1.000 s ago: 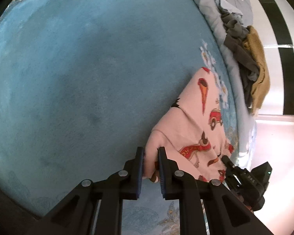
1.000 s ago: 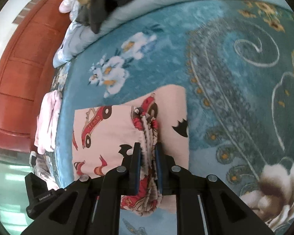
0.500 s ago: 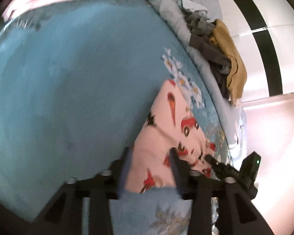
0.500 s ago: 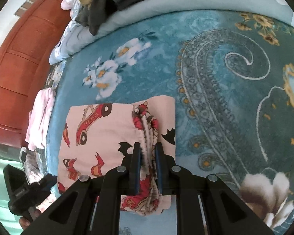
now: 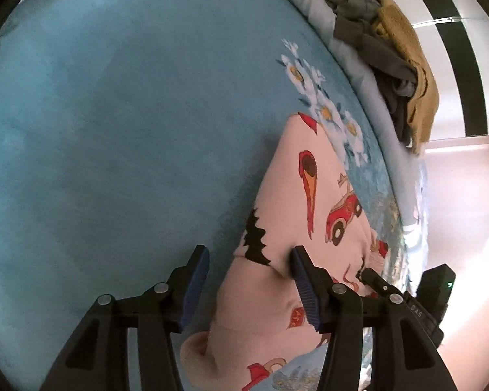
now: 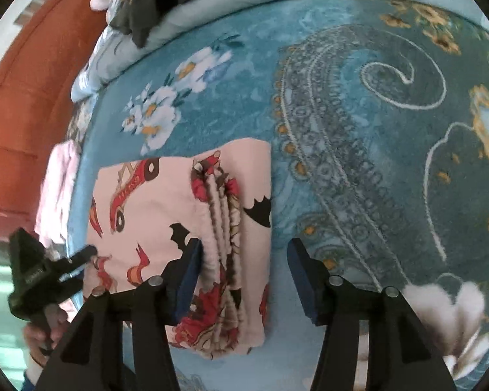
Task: Fold clothes
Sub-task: 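Grasp the folded pants bundle with the right gripper and lift it, then carry the pants with the right gripper onto the pink fleece blanket, then open the right gripper to release the pants and withdraw both grippers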
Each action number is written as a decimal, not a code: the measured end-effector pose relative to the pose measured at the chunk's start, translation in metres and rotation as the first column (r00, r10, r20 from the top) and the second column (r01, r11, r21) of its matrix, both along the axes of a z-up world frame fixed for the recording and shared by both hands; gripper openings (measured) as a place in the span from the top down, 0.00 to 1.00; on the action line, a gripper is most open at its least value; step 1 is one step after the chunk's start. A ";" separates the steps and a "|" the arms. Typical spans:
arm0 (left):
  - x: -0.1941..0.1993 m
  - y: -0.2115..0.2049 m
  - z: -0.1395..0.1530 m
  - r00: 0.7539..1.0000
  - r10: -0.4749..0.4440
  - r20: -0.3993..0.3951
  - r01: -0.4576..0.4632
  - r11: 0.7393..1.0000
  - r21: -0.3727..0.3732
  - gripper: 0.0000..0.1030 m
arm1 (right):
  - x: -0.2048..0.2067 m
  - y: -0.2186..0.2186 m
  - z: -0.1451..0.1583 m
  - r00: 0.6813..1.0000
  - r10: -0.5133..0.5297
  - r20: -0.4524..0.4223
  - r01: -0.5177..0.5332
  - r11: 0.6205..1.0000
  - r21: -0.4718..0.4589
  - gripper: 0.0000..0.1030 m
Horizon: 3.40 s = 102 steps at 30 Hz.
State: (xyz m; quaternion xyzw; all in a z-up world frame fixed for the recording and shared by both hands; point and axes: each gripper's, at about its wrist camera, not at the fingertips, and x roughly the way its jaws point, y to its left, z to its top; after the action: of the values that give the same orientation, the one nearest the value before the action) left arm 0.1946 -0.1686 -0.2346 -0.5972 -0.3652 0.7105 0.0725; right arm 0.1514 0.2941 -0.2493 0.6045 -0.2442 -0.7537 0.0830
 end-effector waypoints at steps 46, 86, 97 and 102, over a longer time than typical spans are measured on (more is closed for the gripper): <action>0.063 -0.398 0.068 0.601 0.717 -0.354 -0.763 0.646 0.013 0.81 | -0.224 -0.653 0.136 0.327 0.915 -0.237 -0.819 0.399 0.412 0.78; 0.045 -0.368 0.078 0.770 0.479 -0.421 -0.624 0.701 -0.345 0.63 | -0.206 -0.612 0.069 0.341 0.917 -0.204 -0.802 0.398 0.445 0.72; 0.051 -0.337 0.100 0.763 0.498 -0.413 -0.642 0.662 -0.388 0.62 | -0.179 -0.591 0.078 0.394 0.877 -0.275 -0.791 0.476 0.385 0.72; 0.059 -0.310 0.100 0.749 0.524 -0.405 -0.661 0.631 -0.406 0.44 | -0.153 -0.568 0.063 0.437 0.857 -0.273 -0.791 0.511 0.336 0.72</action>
State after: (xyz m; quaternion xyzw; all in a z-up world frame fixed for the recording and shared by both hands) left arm 0.2533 -0.4788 -0.1350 -0.3441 -0.3214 0.8339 -0.2880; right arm -0.0017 -0.2739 -0.1861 0.4795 0.1660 -0.7403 0.4409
